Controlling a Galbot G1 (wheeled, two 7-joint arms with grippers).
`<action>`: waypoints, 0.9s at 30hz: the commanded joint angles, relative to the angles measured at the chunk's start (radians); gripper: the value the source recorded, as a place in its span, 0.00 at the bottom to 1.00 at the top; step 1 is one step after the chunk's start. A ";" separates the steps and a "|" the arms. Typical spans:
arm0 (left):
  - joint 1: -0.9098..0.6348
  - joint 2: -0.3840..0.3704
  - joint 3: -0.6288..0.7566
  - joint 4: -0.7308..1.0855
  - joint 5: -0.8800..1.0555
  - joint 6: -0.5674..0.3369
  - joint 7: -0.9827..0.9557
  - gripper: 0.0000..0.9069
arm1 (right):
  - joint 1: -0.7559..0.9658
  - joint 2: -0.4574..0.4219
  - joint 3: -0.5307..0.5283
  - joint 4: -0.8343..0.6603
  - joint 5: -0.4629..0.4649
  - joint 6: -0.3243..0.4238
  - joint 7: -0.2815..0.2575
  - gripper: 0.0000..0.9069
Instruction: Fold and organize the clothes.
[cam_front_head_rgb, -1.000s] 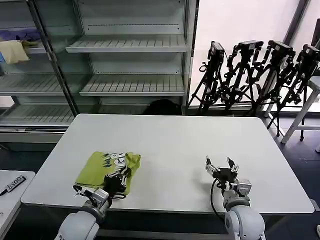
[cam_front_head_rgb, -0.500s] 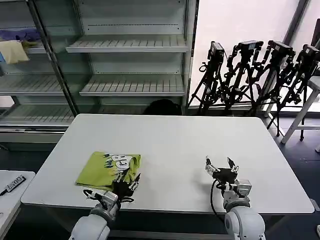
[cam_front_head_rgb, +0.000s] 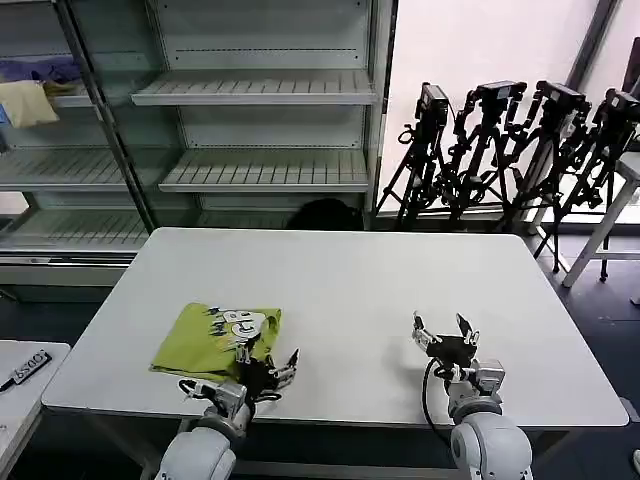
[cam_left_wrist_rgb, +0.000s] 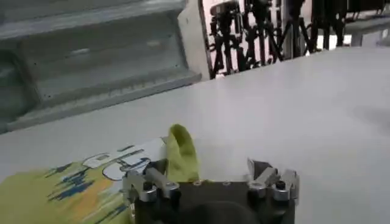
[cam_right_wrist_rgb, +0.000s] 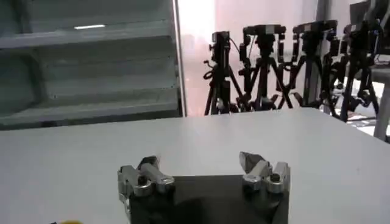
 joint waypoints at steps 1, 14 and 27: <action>-0.015 -0.030 -0.090 -0.082 -0.313 -0.120 -0.037 1.00 | 0.004 0.000 -0.001 -0.002 0.000 -0.004 -0.001 1.00; 0.022 0.225 -0.532 0.058 -0.375 -0.067 0.092 1.00 | 0.009 -0.020 -0.029 0.034 -0.008 -0.009 -0.049 1.00; -0.004 0.212 -0.480 0.181 -0.445 -0.010 0.100 1.00 | 0.001 -0.019 -0.038 0.036 -0.058 0.003 -0.061 1.00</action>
